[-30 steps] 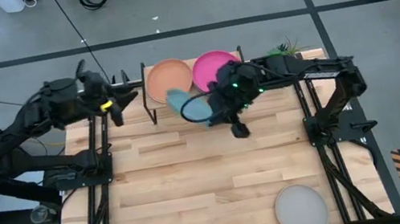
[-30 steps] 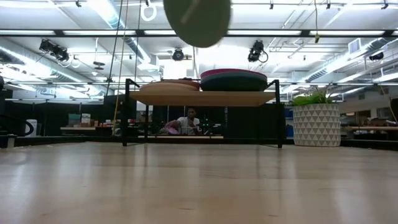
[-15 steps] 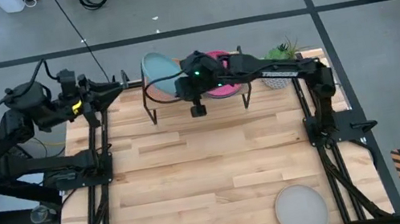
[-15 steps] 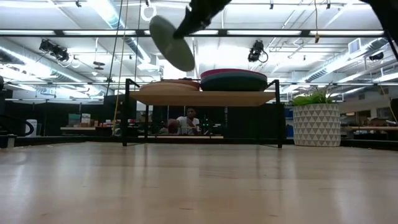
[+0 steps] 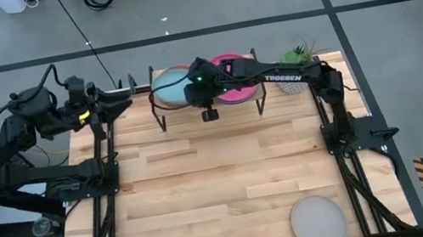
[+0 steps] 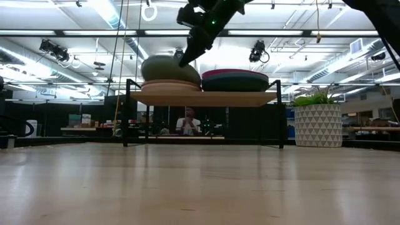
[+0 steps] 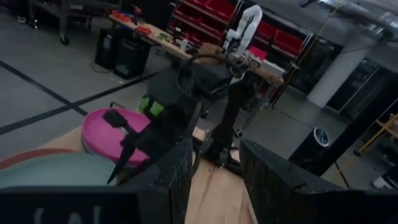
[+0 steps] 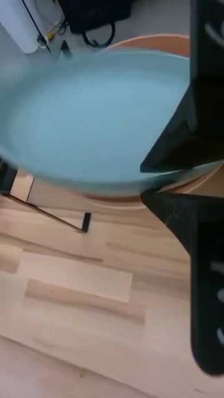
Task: Place and stack plates onto a shelf
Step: Stack the light blue plate on top of the brown plate on the shelf, then stack the gray plate on top of the light blue plate on the shelf
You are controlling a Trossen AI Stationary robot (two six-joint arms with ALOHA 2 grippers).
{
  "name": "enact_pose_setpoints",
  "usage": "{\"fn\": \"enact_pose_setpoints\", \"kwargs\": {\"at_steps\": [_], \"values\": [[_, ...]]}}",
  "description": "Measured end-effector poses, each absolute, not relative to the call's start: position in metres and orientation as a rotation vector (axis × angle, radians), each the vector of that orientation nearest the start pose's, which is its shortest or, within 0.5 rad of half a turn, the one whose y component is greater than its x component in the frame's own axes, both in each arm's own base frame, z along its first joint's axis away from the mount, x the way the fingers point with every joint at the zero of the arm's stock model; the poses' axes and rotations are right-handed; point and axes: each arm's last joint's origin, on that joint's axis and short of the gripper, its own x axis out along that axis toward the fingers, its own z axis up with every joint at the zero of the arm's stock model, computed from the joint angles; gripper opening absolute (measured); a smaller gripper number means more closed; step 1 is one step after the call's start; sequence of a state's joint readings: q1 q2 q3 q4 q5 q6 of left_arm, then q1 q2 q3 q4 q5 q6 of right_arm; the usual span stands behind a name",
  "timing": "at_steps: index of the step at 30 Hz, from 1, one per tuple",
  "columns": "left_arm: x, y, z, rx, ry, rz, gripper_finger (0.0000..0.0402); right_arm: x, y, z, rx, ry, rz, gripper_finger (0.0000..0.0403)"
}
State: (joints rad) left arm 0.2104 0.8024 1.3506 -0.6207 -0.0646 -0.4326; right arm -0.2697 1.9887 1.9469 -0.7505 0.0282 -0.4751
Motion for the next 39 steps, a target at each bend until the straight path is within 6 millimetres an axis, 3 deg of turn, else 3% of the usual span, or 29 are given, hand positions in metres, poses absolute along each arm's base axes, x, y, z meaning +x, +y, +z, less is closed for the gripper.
{"fn": "enact_pose_setpoints", "kwargs": {"at_steps": [5,12,16,19,24,30,39], "values": [[0.109,0.026,0.46,-0.401,0.069,0.309,0.0141,0.422,-0.119,0.332,-0.372,0.843,-0.14,0.0114],[0.109,0.028,0.445,-0.385,0.214,0.426,0.0141,0.395,-0.114,0.368,-0.366,0.815,-0.25,0.013],[0.114,0.029,0.428,-0.373,0.405,0.457,0.0141,0.362,-0.087,0.398,-0.196,0.78,-0.088,0.013],[0.122,0.031,0.416,-0.336,0.55,0.474,0.0141,0.345,-0.061,0.405,-0.079,0.829,0.079,0.013],[0.138,0.036,0.403,-0.193,0.708,0.486,0.0141,0.328,-0.011,0.393,-0.036,1.047,0.259,0.0128],[0.149,0.04,0.4,-0.107,0.742,0.495,0.0141,0.317,0.047,0.354,0.101,1.251,0.434,0.0128],[0.148,0.039,0.403,-0.116,0.704,0.501,0.0141,0.273,0.108,0.295,0.195,1.372,0.441,0.0128]]}}
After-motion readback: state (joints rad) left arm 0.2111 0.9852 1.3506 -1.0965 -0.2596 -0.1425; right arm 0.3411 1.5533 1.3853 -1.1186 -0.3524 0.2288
